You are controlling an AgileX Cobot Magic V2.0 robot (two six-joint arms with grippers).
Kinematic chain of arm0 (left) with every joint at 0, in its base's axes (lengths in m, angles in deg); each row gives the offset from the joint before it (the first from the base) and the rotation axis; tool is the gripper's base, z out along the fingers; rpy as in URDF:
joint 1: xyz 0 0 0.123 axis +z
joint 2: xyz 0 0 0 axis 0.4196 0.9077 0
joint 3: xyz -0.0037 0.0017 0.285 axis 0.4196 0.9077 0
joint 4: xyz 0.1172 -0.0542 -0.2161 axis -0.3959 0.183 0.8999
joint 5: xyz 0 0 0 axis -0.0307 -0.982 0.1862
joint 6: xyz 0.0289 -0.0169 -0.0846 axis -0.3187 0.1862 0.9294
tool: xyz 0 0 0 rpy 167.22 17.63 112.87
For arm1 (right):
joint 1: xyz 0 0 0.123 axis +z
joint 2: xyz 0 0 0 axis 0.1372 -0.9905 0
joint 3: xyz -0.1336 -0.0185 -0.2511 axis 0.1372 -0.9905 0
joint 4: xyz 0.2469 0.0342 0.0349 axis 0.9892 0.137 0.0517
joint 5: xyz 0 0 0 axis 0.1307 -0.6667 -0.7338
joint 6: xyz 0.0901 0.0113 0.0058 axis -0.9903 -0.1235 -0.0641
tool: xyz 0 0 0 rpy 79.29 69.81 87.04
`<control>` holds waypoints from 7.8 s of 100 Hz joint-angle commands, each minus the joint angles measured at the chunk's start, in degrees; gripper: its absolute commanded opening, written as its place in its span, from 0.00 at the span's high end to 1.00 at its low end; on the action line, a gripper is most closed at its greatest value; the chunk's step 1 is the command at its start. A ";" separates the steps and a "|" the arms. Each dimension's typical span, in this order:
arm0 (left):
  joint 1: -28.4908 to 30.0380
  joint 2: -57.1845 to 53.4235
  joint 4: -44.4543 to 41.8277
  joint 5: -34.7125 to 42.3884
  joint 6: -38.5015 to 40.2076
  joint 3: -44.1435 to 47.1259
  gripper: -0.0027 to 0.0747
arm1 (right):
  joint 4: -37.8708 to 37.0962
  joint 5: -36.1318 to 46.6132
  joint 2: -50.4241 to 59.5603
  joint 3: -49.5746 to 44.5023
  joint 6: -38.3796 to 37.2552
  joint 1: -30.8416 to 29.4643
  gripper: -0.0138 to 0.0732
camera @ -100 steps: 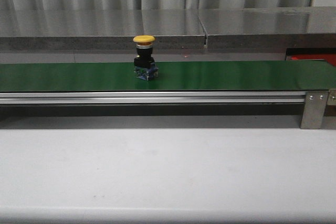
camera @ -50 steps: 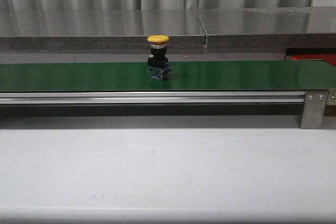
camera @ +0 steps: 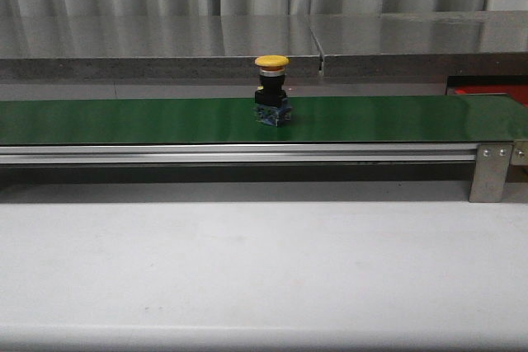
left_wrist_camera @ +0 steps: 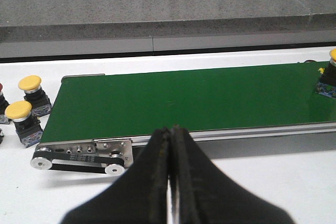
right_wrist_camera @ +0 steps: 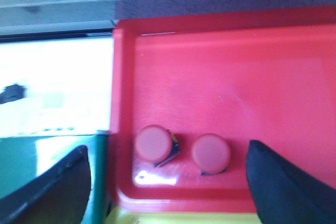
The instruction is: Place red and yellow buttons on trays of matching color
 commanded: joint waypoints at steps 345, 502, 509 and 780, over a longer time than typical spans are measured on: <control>-0.45 0.00 0.92 4.45 0.24 -1.54 0.99 | 5.15 23.63 10.71 -35.76 0.67 -7.09 0.66; -0.45 0.00 0.92 4.45 0.24 -1.54 0.99 | 7.15 31.55 29.52 -37.09 4.18 6.31 0.22; -0.45 0.00 0.92 4.45 0.24 -1.54 0.99 | 7.15 31.55 32.55 -38.26 4.97 9.47 0.22; 18.05 29.12 2.63 -7.48 8.10 -26.73 0.10 | 9.92 34.15 70.44 -74.03 7.72 27.17 0.98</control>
